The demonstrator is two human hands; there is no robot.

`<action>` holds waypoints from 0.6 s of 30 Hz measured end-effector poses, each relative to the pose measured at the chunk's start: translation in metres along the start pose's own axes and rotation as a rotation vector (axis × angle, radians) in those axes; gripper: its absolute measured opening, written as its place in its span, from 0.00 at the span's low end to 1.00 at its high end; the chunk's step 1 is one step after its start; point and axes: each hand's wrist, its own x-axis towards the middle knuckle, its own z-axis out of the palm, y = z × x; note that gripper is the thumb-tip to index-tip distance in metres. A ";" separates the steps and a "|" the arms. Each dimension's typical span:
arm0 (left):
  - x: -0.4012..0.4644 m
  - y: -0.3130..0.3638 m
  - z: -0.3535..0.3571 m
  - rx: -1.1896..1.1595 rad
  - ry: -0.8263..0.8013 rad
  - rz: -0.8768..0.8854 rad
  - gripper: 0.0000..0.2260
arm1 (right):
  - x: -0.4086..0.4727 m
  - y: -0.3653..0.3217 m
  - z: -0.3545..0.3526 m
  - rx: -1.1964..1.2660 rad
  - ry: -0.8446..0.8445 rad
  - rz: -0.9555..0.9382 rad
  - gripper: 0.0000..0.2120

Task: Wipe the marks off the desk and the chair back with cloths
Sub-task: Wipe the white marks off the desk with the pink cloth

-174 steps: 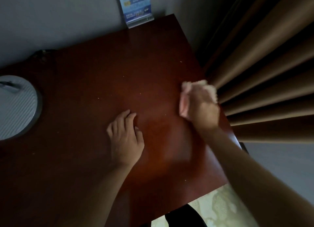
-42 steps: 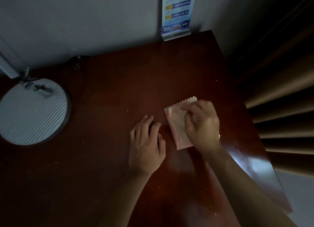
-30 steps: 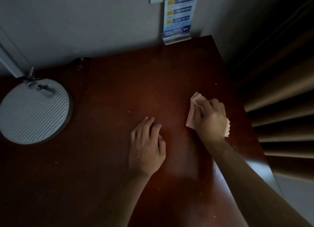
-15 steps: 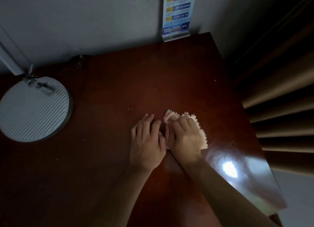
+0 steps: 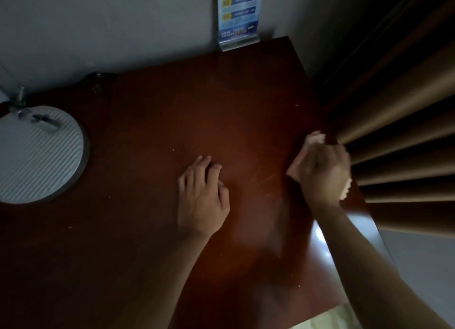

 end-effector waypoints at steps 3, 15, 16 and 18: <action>0.001 0.000 0.000 -0.001 0.005 0.003 0.16 | -0.036 -0.019 0.001 0.100 -0.221 -0.321 0.05; -0.006 -0.010 -0.013 -0.129 0.063 -0.104 0.15 | -0.083 -0.115 0.000 0.305 -0.376 -0.279 0.10; -0.009 -0.016 -0.019 -0.129 0.081 -0.141 0.15 | -0.094 -0.124 0.002 0.313 -0.377 -0.295 0.10; -0.015 -0.039 -0.032 -0.115 0.117 -0.204 0.15 | -0.106 -0.134 0.007 0.310 -0.359 -0.314 0.10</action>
